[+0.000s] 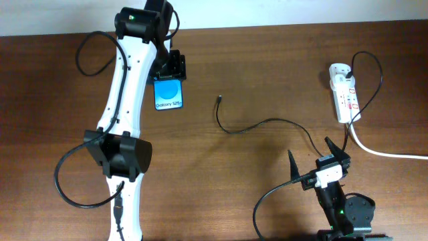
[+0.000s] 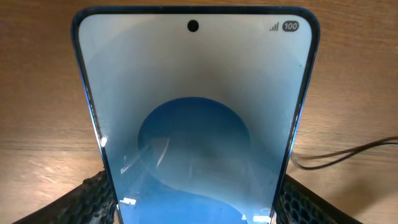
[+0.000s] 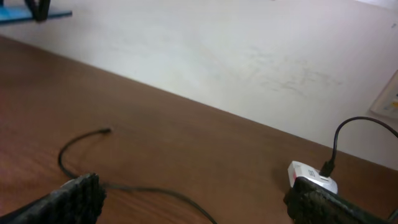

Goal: Plug charger to phone and switch on socket
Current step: 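Reach the right gripper to the black cable's USB-C end and grasp it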

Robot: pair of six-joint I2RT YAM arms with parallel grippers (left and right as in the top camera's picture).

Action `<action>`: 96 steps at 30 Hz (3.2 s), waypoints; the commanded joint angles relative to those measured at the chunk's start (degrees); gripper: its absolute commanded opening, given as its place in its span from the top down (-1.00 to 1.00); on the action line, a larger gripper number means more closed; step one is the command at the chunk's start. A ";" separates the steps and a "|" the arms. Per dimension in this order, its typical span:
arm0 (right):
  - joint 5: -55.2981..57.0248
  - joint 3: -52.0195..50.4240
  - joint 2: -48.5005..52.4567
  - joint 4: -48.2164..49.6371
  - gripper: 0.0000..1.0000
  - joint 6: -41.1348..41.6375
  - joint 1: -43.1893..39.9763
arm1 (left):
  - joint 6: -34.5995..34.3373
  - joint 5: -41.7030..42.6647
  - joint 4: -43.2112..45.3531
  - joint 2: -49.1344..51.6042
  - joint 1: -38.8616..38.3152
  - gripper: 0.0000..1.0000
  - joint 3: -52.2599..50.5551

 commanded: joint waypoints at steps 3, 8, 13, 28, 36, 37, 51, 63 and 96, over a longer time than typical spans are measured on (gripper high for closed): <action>-2.99 2.78 1.14 0.20 -0.97 12.52 0.42 | 4.17 -2.27 0.61 0.15 0.15 1.00 1.75; -5.20 15.56 13.03 -8.46 -0.97 12.52 0.42 | 6.49 -2.27 0.98 0.15 0.15 1.00 1.75; -7.48 34.53 30.82 -20.37 -0.97 12.28 0.42 | 6.45 -2.23 0.72 0.15 0.15 1.00 1.75; -13.99 72.04 68.65 -45.22 -0.99 19.65 0.48 | 6.40 -2.03 0.55 0.15 0.15 1.00 1.75; -5.73 91.25 94.38 -50.10 -0.27 39.78 12.85 | 0.04 -2.05 2.19 0.15 1.88 1.00 1.73; -5.70 96.15 99.62 -51.08 -0.15 41.40 14.40 | -1.42 -1.99 2.49 0.15 2.89 1.00 1.75; -5.95 101.07 123.54 -42.25 0.23 52.61 21.22 | -1.42 -0.11 3.15 0.15 6.27 1.00 1.75; -4.39 101.00 128.08 -41.03 0.31 53.07 22.05 | -1.42 -0.09 3.08 0.15 6.27 1.00 1.75; -4.00 100.91 134.07 -37.94 0.41 56.35 24.68 | -1.40 -0.11 3.15 0.15 6.27 1.00 1.75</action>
